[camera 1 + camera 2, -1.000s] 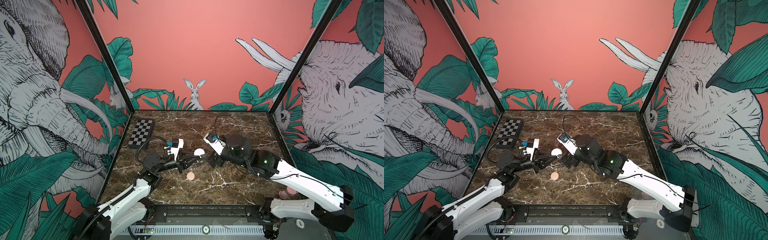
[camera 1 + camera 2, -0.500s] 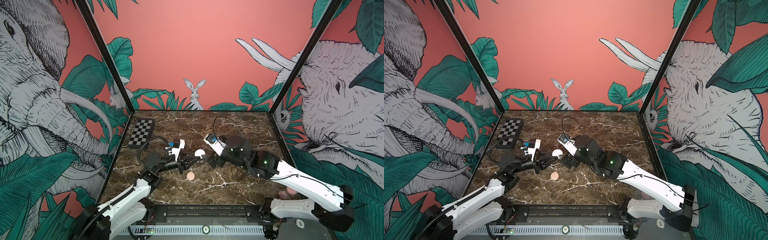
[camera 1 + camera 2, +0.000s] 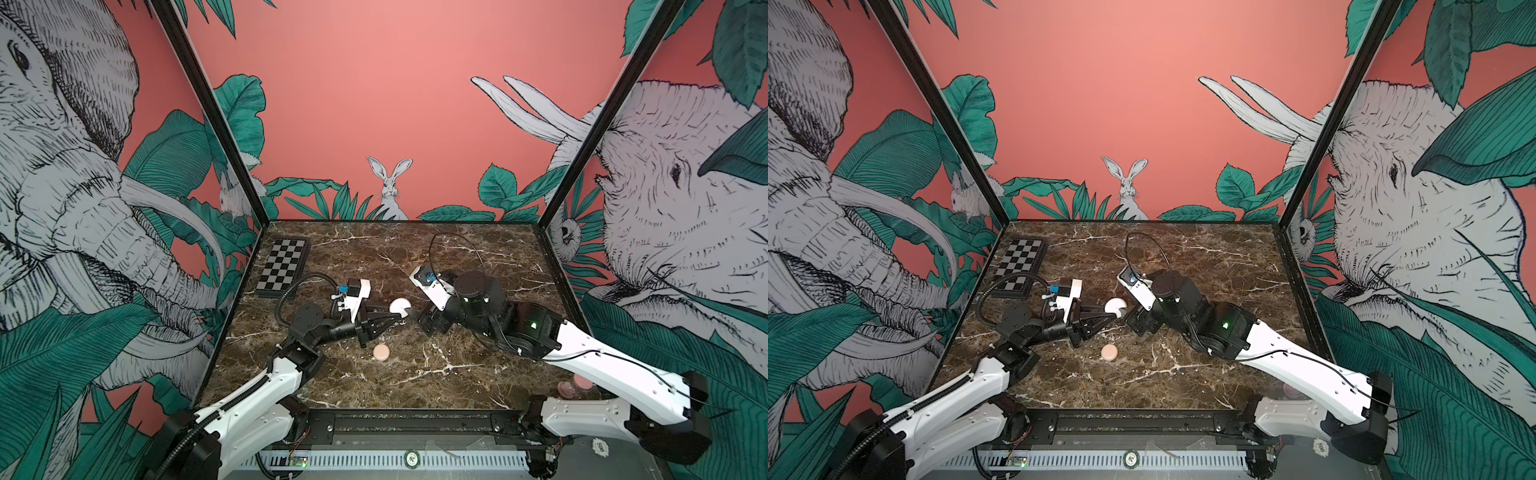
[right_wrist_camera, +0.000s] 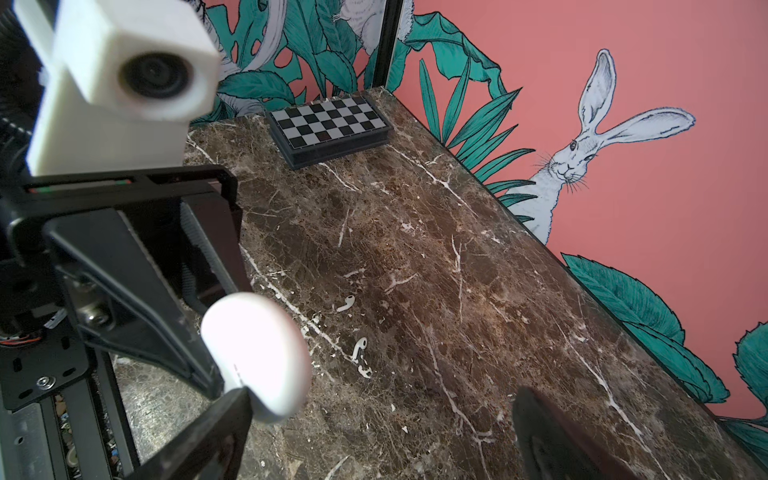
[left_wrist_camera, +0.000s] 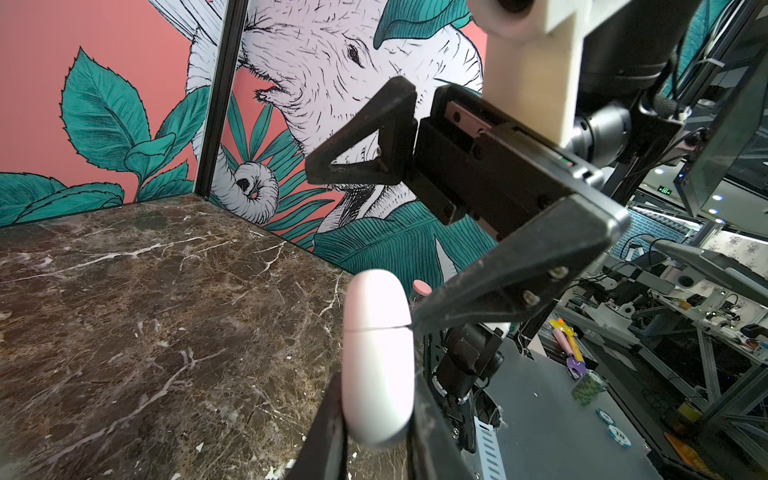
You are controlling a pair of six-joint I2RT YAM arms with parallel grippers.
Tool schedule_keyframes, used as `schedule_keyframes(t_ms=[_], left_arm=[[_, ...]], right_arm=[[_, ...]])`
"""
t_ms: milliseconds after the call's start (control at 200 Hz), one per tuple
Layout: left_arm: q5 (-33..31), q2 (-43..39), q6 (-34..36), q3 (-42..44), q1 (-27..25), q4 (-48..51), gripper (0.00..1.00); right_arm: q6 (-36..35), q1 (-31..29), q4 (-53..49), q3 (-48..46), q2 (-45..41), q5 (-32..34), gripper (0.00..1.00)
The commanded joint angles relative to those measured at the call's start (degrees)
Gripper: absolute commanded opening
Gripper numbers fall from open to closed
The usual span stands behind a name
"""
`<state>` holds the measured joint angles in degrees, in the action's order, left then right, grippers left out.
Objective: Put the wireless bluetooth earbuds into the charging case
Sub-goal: 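Hold the case with the left gripper and pull its lid open with the right gripper, then release the lid and withdraw the right gripper toward the loose earbuds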
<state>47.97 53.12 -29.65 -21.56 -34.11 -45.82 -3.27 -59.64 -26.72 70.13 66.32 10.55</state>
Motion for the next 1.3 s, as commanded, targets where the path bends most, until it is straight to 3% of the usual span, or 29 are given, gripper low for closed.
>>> schedule_keyframes(t_ms=[0,390,530,795,1165,1240,1290], left_arm=[[4.2,-1.8,1.3,-0.4,-1.3,-0.5,0.00],[3.6,-3.2,4.0,-0.5,-1.4,1.8,0.00],[1.3,-6.2,9.5,-0.7,-1.5,7.2,0.00],[-6.4,-14.3,23.1,0.7,-1.5,13.0,0.00],[-10.0,-17.9,34.6,-0.7,-1.5,19.9,0.00],[-13.0,-18.8,33.3,-0.9,-1.5,21.5,0.00],[-18.6,-19.3,31.0,-1.5,-1.5,23.2,0.00]], right_arm=[[0.0,0.5,2.9,2.2,-0.9,4.7,0.96],[0.5,0.5,2.6,2.4,-2.9,4.2,0.98],[1.9,0.6,0.6,4.6,-4.5,4.5,0.98],[8.6,3.2,-2.9,9.6,-9.1,14.3,0.98],[25.2,18.3,-5.4,3.3,-8.7,-2.7,0.98],[26.5,19.7,-4.9,1.6,-8.3,-5.3,0.98],[26.9,19.8,-4.1,0.3,-8.2,-6.3,0.98]])
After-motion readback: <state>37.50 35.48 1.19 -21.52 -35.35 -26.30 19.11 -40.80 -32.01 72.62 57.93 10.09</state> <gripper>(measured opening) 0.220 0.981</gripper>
